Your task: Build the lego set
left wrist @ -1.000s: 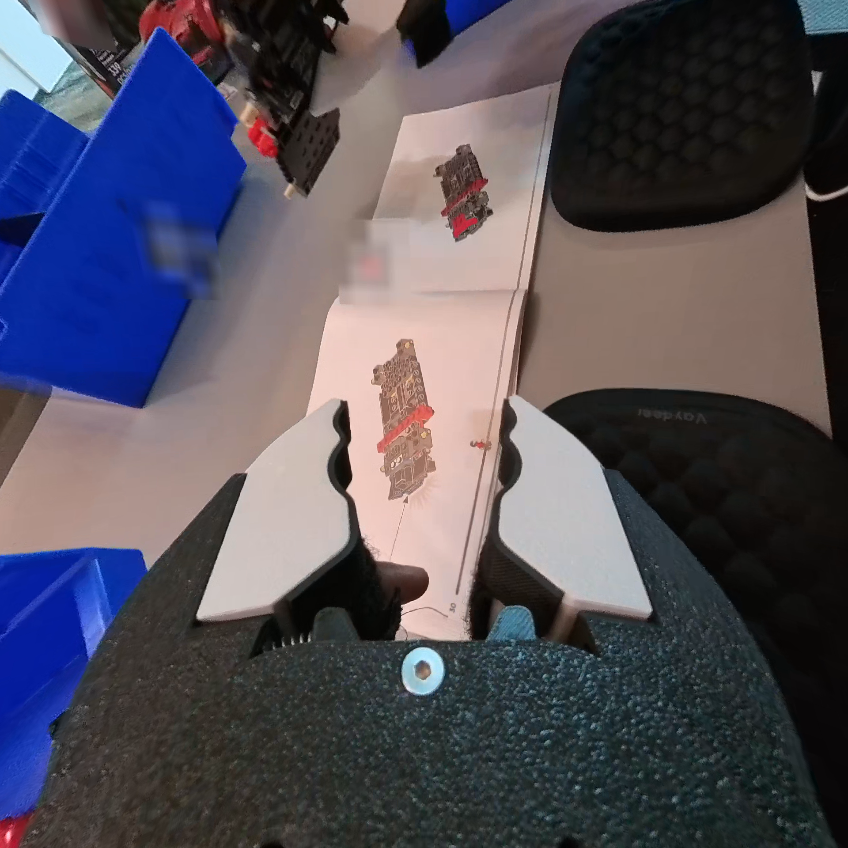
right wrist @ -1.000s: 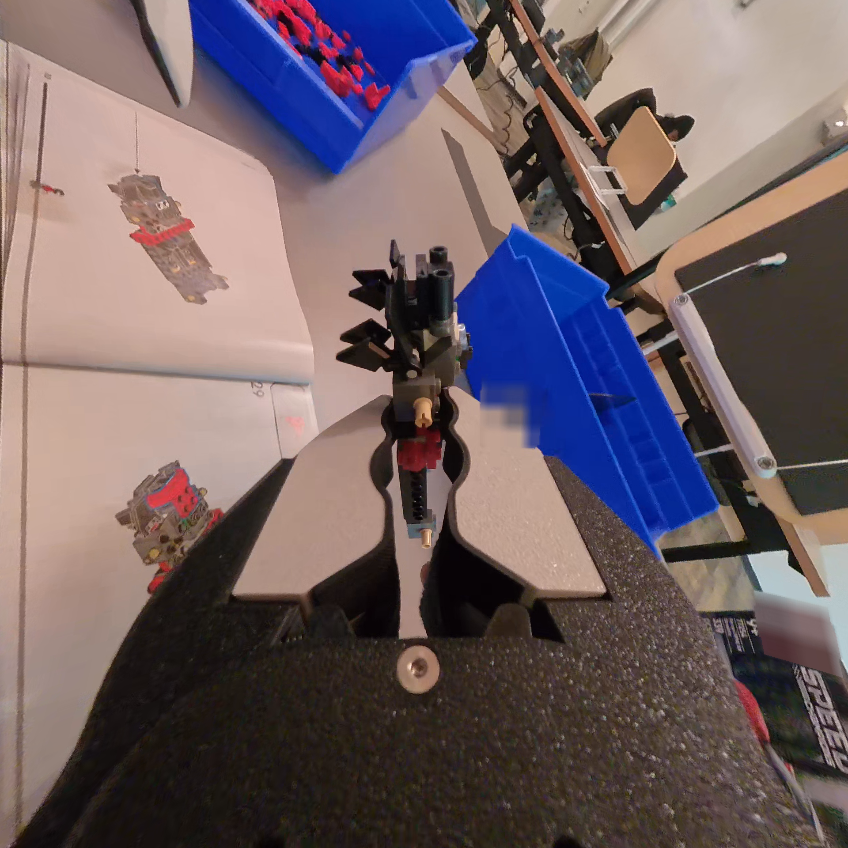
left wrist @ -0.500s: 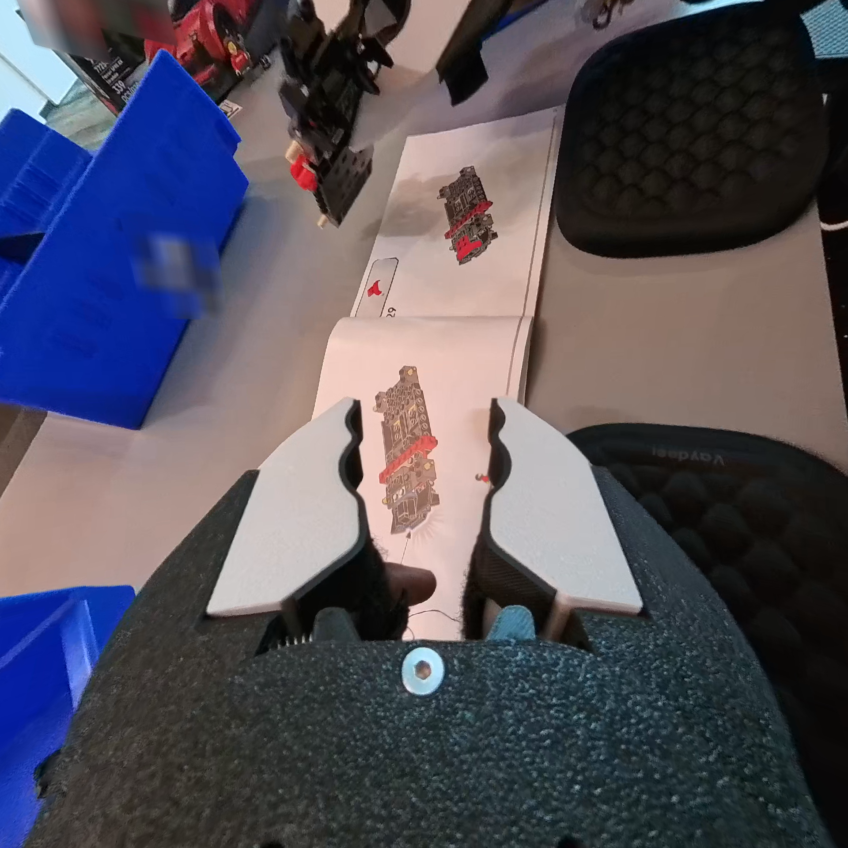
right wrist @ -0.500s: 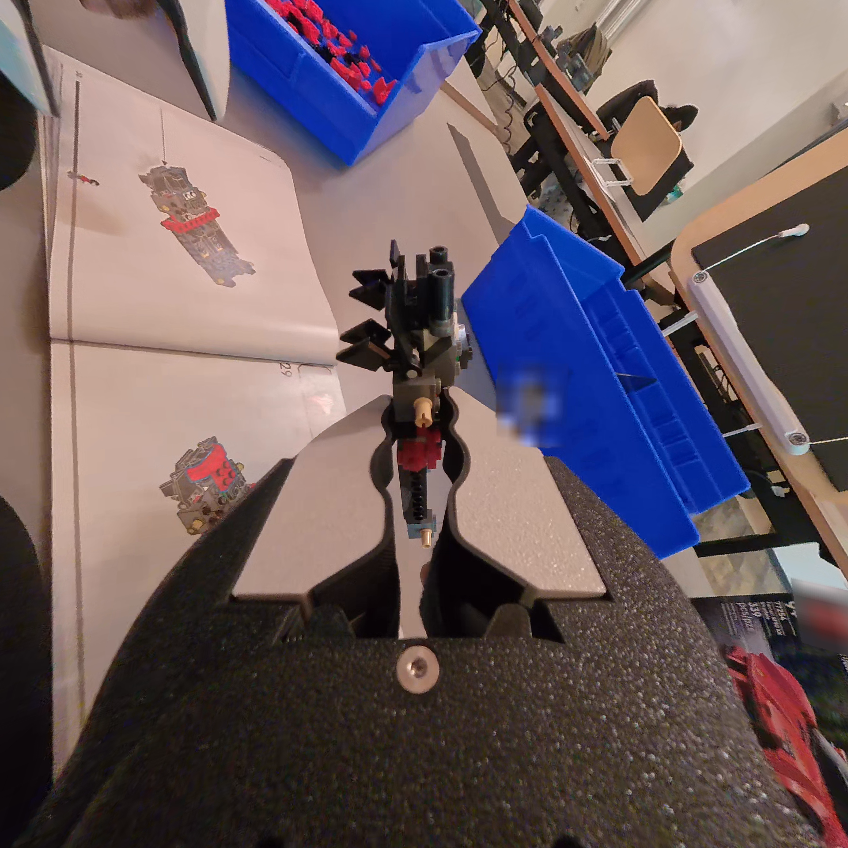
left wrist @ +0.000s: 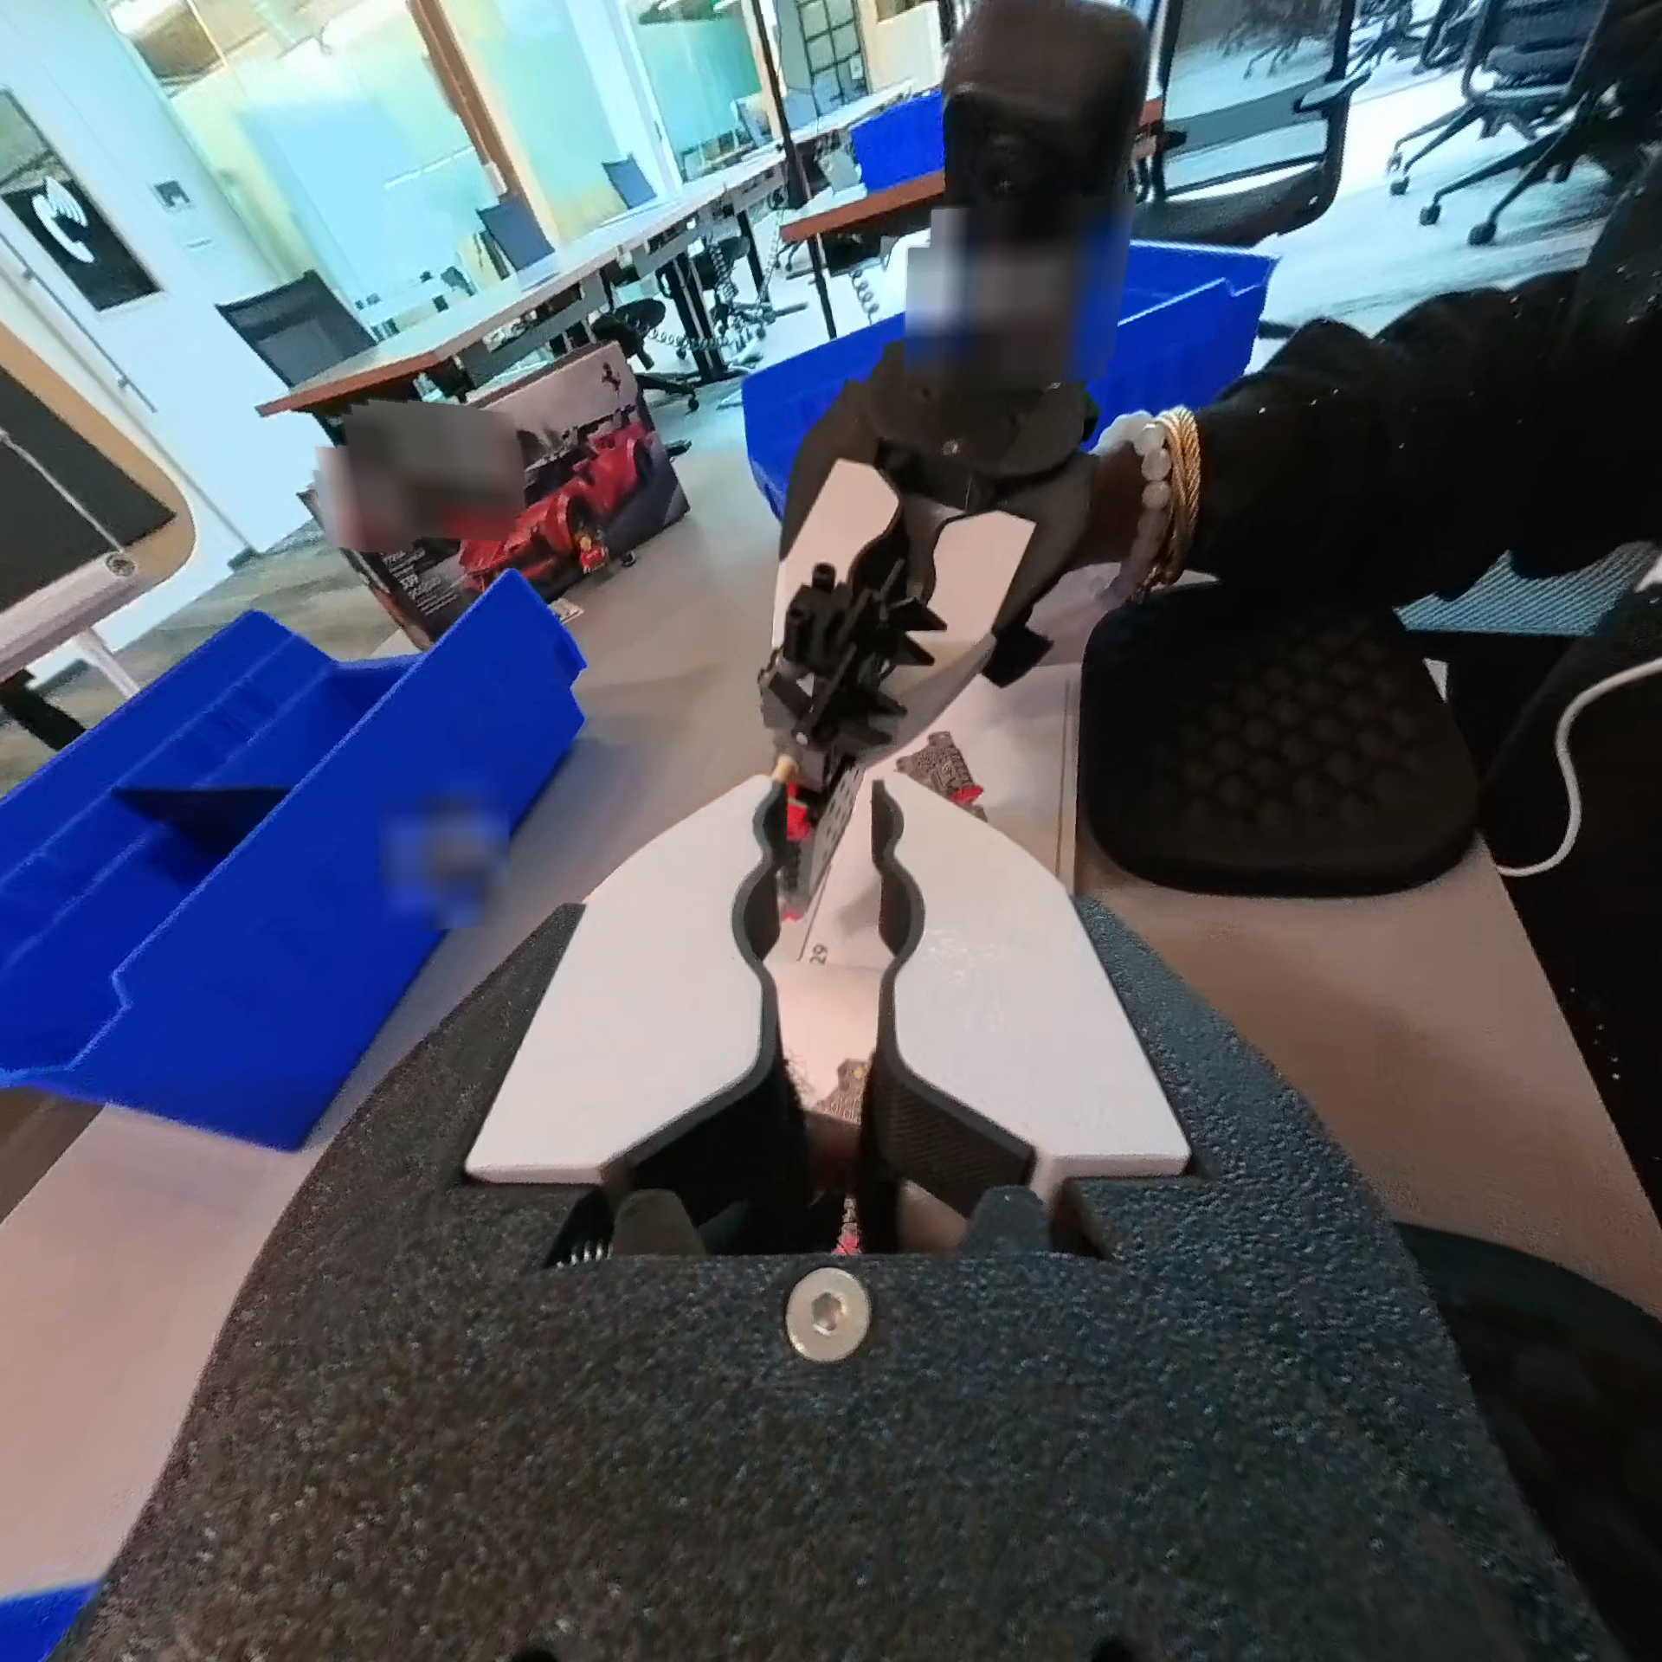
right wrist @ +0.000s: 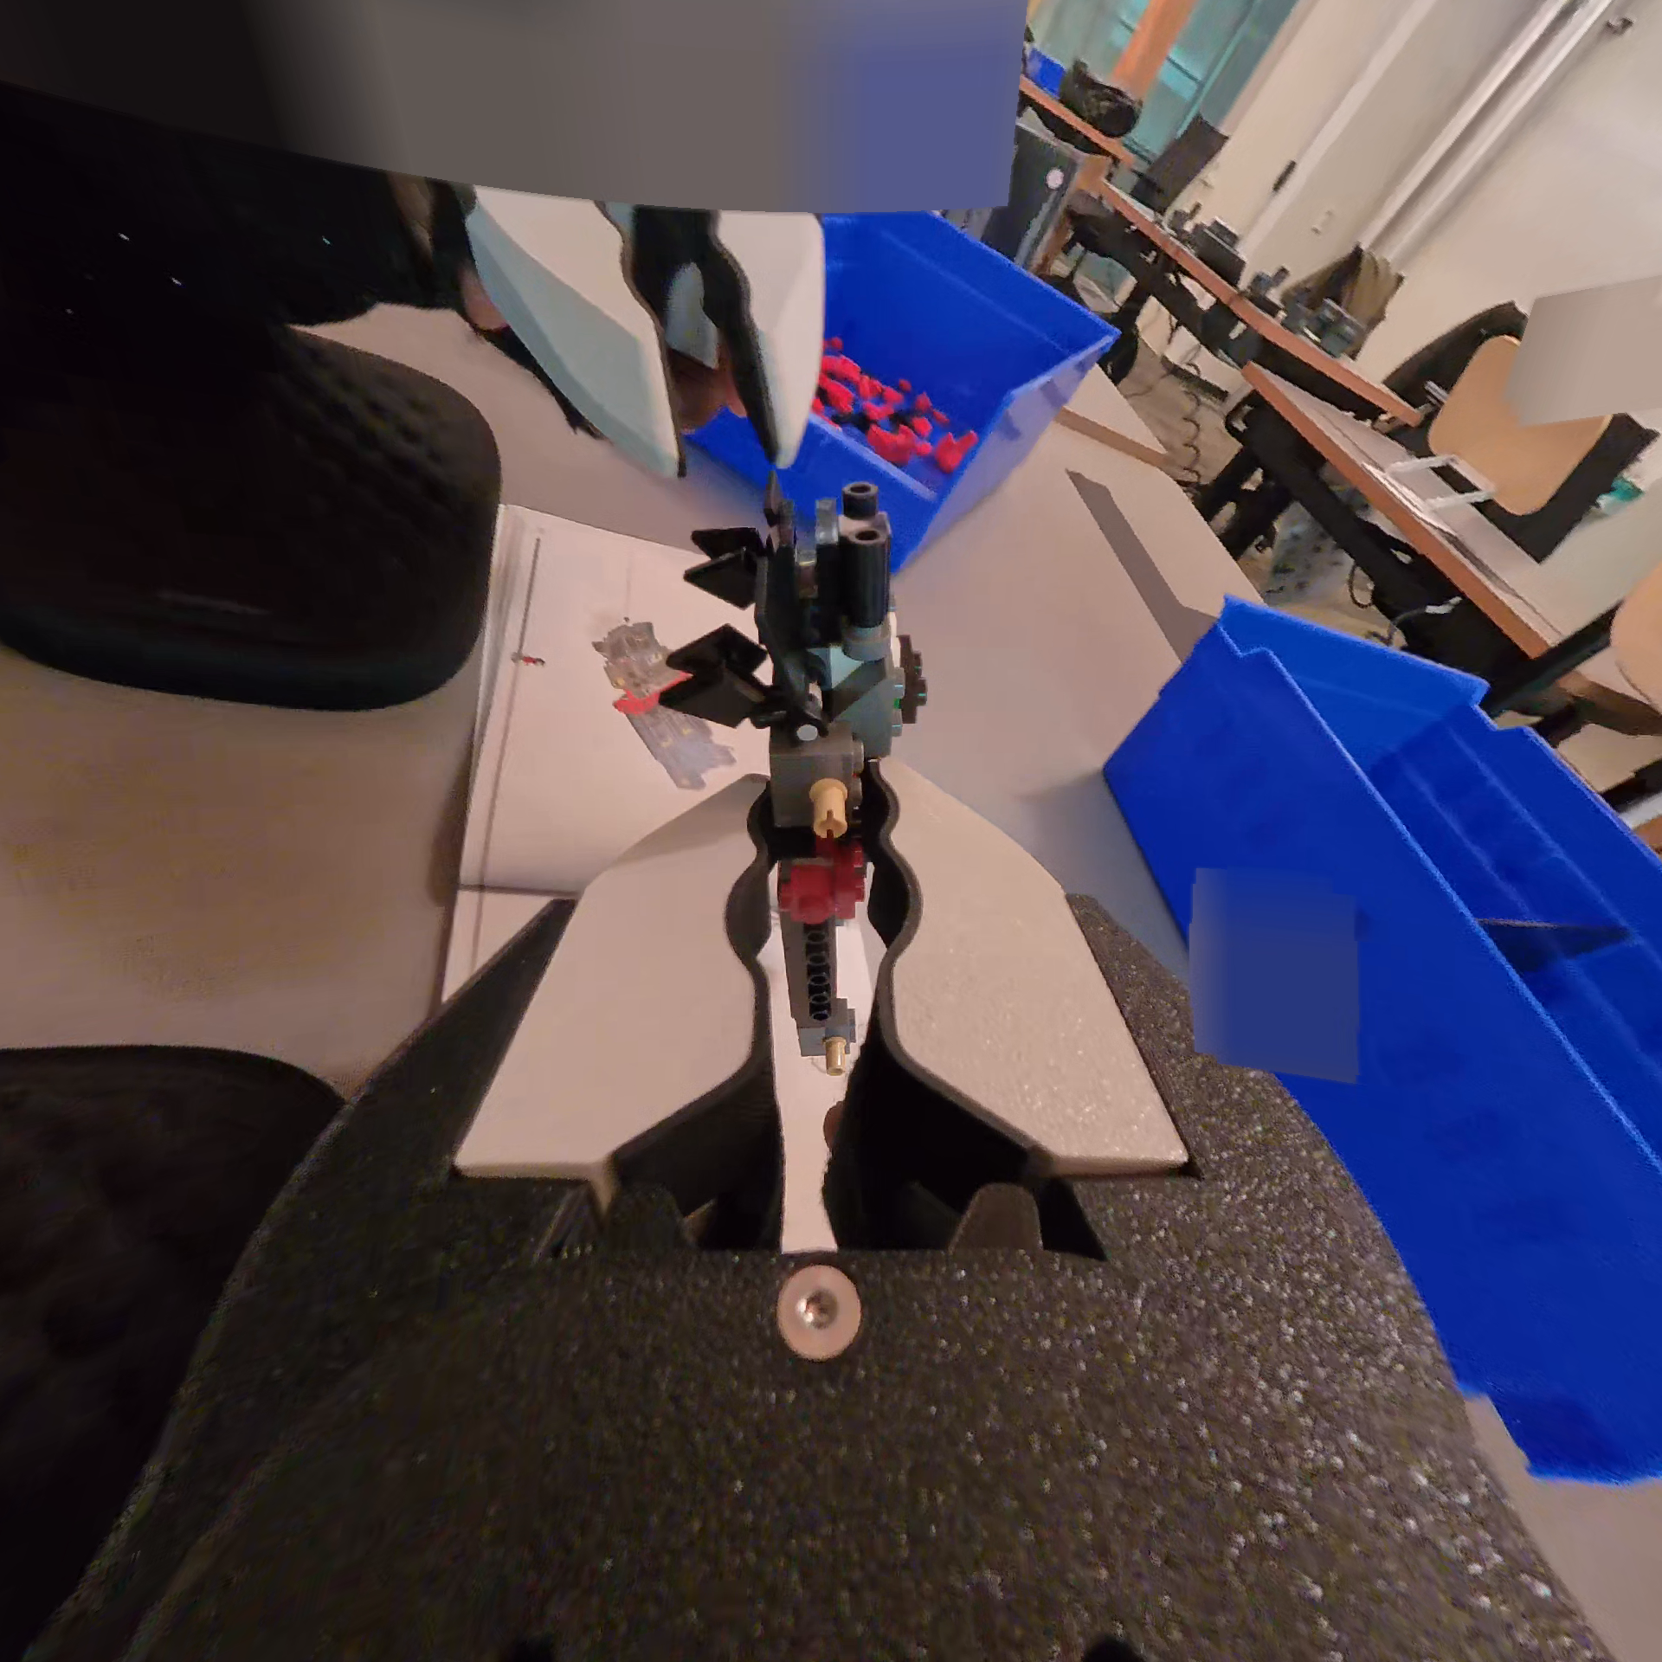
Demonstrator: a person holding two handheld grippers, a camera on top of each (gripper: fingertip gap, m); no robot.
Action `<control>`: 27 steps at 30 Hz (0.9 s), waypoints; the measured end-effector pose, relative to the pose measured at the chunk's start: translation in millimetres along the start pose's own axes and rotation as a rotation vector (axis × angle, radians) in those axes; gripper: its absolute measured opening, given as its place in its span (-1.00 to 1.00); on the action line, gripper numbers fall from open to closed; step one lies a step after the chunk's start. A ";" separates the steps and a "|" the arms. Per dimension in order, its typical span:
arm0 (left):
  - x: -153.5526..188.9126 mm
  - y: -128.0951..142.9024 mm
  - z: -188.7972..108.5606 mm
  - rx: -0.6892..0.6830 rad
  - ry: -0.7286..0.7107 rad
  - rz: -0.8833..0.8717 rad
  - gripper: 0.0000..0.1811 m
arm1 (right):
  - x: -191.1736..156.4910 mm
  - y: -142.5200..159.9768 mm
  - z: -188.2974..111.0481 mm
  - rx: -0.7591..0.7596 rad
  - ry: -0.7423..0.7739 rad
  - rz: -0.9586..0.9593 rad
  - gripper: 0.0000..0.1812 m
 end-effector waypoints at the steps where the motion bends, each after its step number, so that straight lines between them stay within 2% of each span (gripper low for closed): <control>1: 0.2 -1.0 2.3 0.007 0.007 -0.003 -0.80 | -1.0 -0.8 1.3 0.002 -0.011 0.001 -0.81; 8: 4.9 -0.6 9.6 0.026 0.048 -0.036 -0.81 | -6.6 -2.0 7.9 -0.009 -0.058 -0.014 -0.81; 12: 5.0 0.7 9.3 0.034 0.057 -0.084 -0.91 | -9.7 -3.2 10.8 -0.018 -0.079 -0.036 -0.81; 20: 6.5 1.6 6.7 0.046 0.071 -0.143 -0.94 | -11.9 -6.0 13.8 -0.032 -0.095 -0.080 -0.81; 27: 5.6 2.8 3.4 0.061 0.077 -0.271 -0.95 | -14.9 -8.4 15.8 -0.045 -0.102 -0.139 -0.81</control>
Point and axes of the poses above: each gripper's, where its closed fingertips meet, z out along the fingers, y out of its underside, x = y × z across the jaws, the point moved 7 cm from there along -z, back along the fingers, and after that the axes turned 15 degrees about x, right-handed, at the moved point
